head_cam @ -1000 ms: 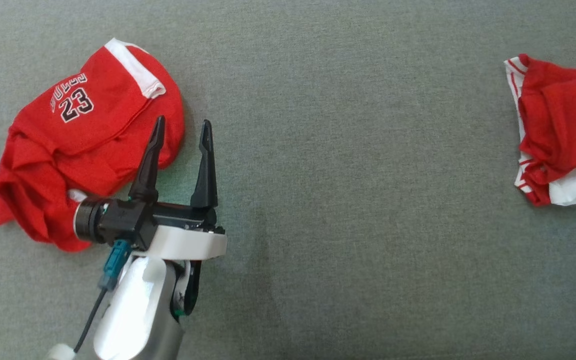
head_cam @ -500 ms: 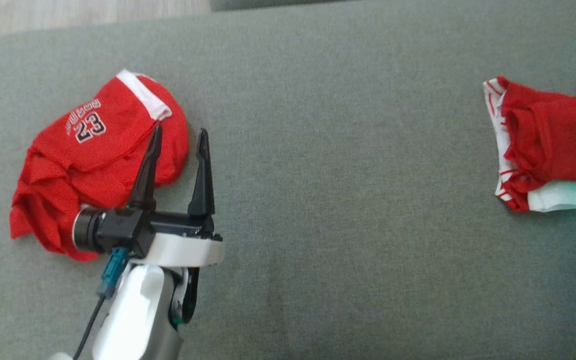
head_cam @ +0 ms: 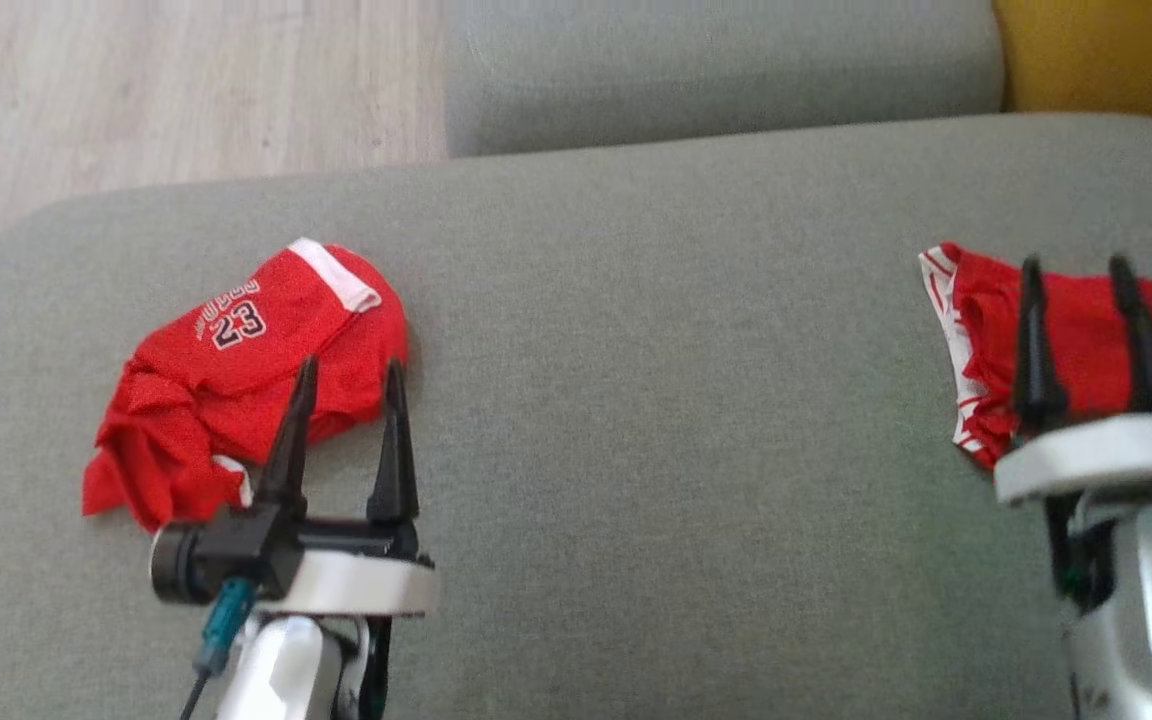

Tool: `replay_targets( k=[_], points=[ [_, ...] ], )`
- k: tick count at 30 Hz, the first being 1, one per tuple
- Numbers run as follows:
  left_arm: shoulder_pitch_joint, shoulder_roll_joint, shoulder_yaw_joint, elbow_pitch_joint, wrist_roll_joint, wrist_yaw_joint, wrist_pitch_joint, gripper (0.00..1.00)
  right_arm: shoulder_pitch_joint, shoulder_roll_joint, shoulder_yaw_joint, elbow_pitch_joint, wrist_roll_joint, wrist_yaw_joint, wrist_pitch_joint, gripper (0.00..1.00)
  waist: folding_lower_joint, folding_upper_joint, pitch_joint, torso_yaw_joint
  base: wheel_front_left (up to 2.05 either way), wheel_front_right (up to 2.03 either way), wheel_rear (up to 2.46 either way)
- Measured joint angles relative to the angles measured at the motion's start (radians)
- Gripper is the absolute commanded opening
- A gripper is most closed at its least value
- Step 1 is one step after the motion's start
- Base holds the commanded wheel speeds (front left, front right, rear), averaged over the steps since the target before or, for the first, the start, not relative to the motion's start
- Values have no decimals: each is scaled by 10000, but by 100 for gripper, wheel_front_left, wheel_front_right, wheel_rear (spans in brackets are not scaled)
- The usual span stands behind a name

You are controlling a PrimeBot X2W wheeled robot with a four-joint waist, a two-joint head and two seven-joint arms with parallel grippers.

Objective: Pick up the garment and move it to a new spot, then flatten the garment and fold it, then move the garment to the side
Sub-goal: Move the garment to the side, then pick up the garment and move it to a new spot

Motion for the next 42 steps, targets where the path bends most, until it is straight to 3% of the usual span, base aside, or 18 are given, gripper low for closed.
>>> replay_targets(
  k=[10, 14, 32, 42],
  points=[
    [865, 4, 280, -410, 313, -117, 0, 100, 2512, 803, -228, -773, -77, 0, -491, 100, 2, 0, -400, 188, 0, 0, 0],
    [1319, 13, 393, -454, 146, -59, 0, 100, 3084, 813, 8, -999, 619, 0, -500, 100, 2, 0, -423, 206, 0, 0, 0],
    [1378, 19, 456, -320, 48, 4, 0, 100, 3117, 813, 196, -1200, 999, 0, -525, 100, 2, 0, -417, 242, 0, 0, 0],
    [1360, 17, 614, -270, 50, 12, 0, 100, 3117, 813, 888, -1206, 1206, 0, -527, 100, 2, 0, -527, 853, 0, 0, 0]
  ],
)
